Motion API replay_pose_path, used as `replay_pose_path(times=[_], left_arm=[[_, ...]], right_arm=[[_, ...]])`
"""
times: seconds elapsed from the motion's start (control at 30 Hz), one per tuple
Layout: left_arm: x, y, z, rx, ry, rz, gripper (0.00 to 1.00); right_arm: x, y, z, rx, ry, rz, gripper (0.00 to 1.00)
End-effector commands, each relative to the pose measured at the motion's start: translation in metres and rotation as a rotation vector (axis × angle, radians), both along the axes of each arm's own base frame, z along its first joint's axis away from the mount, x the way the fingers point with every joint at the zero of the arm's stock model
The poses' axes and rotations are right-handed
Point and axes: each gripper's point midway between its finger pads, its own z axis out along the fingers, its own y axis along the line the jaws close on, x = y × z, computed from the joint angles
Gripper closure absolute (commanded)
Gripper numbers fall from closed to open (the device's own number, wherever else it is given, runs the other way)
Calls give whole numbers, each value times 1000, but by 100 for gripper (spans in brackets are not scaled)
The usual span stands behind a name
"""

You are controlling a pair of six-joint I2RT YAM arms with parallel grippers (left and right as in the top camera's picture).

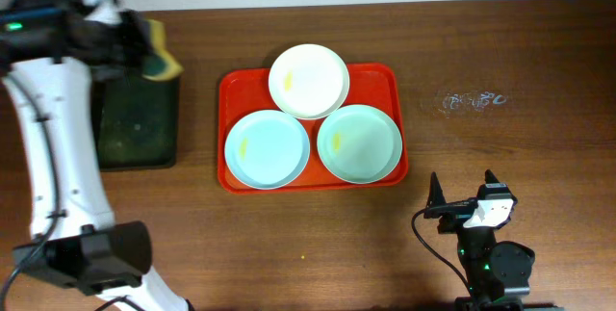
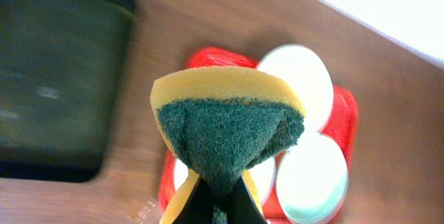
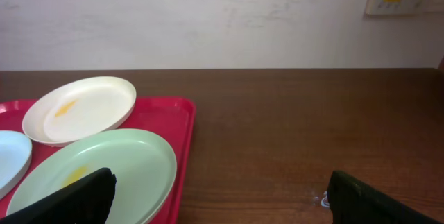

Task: Clean dirty plates on tray and stack at the side
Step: 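Lift the sponge and carry it onto the light-blue plate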

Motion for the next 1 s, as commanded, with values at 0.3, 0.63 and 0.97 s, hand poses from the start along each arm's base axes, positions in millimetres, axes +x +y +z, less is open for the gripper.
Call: replay_pose_path(times=[0.3,0.63,0.97], left_arm=[[-63,-143,-278,200,413,-211,88],[-77,-65,-135,347,459,-117,1],[-77,-93,-212,193,461,-134,1]], right_arm=[[0,-3,-3,4,5,-12,2],[0,-3,-3,4,5,-12,2],[-8,48,5,190,2,276,2]])
